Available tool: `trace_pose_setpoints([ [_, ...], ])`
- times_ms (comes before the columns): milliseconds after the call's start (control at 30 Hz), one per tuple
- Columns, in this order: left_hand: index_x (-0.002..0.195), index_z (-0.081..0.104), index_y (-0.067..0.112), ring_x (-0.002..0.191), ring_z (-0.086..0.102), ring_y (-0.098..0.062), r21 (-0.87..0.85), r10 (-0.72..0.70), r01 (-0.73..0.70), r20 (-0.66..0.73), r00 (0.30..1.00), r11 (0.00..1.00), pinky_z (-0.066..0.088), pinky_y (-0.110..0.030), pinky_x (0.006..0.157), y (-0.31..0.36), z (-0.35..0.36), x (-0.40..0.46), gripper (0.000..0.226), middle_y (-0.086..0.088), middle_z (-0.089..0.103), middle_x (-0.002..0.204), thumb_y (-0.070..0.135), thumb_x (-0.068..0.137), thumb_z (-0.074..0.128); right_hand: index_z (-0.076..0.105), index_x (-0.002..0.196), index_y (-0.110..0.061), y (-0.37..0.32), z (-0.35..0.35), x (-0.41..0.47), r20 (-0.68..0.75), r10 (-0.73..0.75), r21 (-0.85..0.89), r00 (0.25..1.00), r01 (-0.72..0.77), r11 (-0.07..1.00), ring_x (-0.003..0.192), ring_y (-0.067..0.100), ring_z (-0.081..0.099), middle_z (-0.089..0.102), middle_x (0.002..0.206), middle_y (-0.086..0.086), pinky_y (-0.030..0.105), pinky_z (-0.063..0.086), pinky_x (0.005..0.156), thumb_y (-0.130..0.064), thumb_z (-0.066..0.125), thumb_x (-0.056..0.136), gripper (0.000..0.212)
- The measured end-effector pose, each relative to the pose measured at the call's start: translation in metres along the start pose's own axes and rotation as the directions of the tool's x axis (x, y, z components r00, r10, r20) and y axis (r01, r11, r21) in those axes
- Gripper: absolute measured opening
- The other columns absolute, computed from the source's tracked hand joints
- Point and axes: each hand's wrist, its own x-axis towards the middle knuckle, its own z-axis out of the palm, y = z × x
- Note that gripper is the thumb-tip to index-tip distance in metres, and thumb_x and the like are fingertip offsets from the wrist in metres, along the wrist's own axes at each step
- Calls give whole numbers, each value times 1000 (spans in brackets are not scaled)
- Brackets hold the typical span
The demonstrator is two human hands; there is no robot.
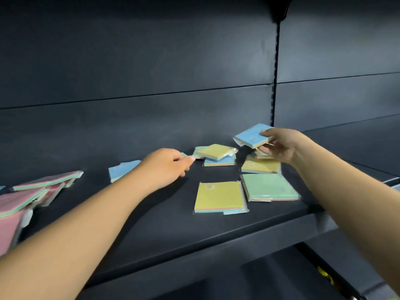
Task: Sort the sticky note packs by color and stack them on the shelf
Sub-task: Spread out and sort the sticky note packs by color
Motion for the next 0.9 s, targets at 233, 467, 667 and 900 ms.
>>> trace_pose_setpoints([
  [233, 96, 60, 11, 89, 54, -23, 189, -268, 250, 75, 960, 949, 40, -28, 72, 20, 53, 59, 57, -8, 60, 101, 65, 82, 46, 51, 98, -4, -12, -43, 34, 16, 45, -9, 999, -45, 999, 70, 18, 58, 58, 86, 10, 24, 50, 35, -5, 45, 96, 7],
  [467, 149, 13, 20, 142, 14, -28, 353, -437, 374, 119, 891, 858, 19, -38, 114, 51, 97, 92, 107, -7, 12, 156, 86, 67, 35, 50, 104, -4, -27, -58, 60, 97, 41, 43, 994, -46, 998, 73, 20, 62, 61, 92, 11, 30, 55, 43, -1, 47, 94, 10],
  [667, 140, 36, 16, 130, 38, -26, 190, -453, 441, 27, 891, 877, 33, -35, 107, 56, 101, 95, 99, -5, 38, 143, 76, 64, 57, 47, 109, -9, -30, -54, 58, 156, -14, 87, 988, 1, 996, 72, 19, 62, 60, 83, 8, 36, 54, 70, 1, 45, 95, 18],
  [900, 116, 54, 15, 103, 52, -17, -353, -434, 464, 166, 886, 812, 42, -26, 85, 58, 69, 74, 54, 0, 54, 116, 42, 73, 73, 51, 105, -3, -26, -52, 52, 207, 10, 96, 978, -30, 995, 70, 19, 63, 60, 81, 9, 33, 56, 69, 0, 50, 92, 13],
])
